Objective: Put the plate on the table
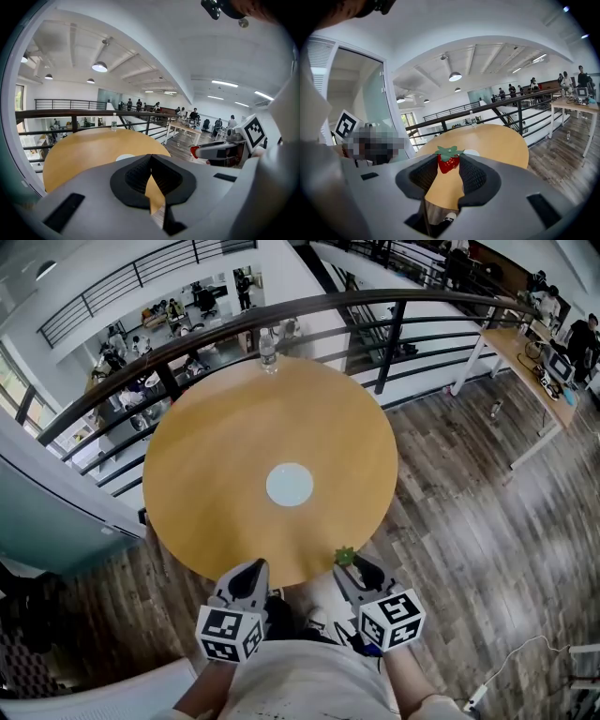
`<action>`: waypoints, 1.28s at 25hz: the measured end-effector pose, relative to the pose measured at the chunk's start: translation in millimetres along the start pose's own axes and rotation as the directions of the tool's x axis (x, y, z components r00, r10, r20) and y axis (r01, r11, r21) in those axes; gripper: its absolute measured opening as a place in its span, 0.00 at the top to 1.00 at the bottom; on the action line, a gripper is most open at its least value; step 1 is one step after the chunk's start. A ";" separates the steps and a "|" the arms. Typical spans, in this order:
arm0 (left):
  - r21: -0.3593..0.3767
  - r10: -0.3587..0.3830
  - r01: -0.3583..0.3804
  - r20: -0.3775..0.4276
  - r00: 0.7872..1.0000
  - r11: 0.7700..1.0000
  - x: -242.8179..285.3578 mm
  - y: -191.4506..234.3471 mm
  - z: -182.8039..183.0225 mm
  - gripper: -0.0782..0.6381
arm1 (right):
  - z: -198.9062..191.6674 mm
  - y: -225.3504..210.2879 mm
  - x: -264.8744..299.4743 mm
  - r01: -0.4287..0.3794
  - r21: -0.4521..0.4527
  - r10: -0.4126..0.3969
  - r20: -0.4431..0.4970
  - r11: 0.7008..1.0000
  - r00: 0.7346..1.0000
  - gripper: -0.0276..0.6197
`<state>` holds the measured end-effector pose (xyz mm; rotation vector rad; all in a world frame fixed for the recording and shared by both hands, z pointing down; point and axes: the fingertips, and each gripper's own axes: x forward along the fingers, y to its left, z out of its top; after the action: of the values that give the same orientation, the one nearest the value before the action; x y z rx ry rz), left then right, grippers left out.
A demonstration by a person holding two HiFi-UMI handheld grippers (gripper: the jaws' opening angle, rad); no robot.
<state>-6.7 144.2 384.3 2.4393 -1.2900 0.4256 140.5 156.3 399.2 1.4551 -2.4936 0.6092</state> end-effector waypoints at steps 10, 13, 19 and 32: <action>-0.004 -0.053 0.053 0.004 0.999 0.999 32.1 38.7 23.6 0.86 | 22.3 -6.4 44.0 0.046 0.004 -0.046 -0.014 0.999 0.999 0.72; -0.004 -0.066 0.066 -0.002 0.998 0.998 41.3 58.3 29.5 0.86 | 31.8 -5.0 64.3 0.058 0.004 -0.058 -0.013 0.998 0.998 0.72; 0.014 -0.100 0.100 -0.006 0.995 0.995 61.2 95.9 45.3 0.86 | 51.1 -2.5 105.0 0.091 0.007 -0.091 -0.009 0.996 0.996 0.72; 0.038 -0.204 0.206 -0.051 0.978 0.978 92.3 138.9 52.4 0.86 | 68.2 -5.7 151.1 0.192 0.012 -0.192 -0.029 0.981 0.981 0.72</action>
<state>-67.6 -19.1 398.5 2.5497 -1.0065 0.4554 72.7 5.0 394.1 1.6557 -2.2964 0.6083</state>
